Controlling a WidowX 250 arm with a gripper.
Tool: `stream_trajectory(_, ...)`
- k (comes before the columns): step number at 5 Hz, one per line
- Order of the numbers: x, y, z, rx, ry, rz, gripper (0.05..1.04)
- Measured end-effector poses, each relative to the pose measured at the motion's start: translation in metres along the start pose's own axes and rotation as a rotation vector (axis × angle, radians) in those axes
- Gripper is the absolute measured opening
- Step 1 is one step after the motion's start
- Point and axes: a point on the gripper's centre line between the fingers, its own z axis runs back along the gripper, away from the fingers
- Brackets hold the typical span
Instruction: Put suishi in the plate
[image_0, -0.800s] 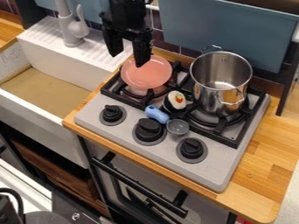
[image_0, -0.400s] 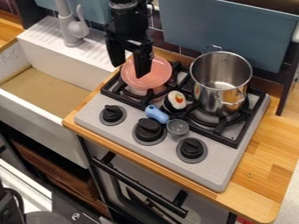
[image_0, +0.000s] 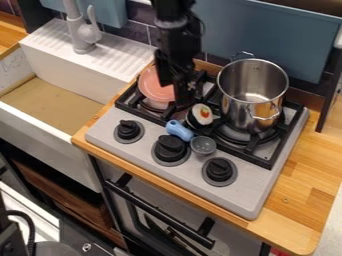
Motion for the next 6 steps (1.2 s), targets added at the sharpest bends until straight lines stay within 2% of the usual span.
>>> stream_trajectory(1, 0.003, -0.009, -0.010, -0.008, -0.035, -0.047, 0.997)
stream_trajectory(2, 0.010, -0.015, -0.016, 0.004, -0.079, -0.042, 0.997)
stream_trajectory(4, 0.022, -0.018, -0.019, 0.039, -0.123, -0.060, 0.997)
stream_trajectory(6, 0.022, -0.026, -0.022, 0.010, -0.124, -0.085, 0.997)
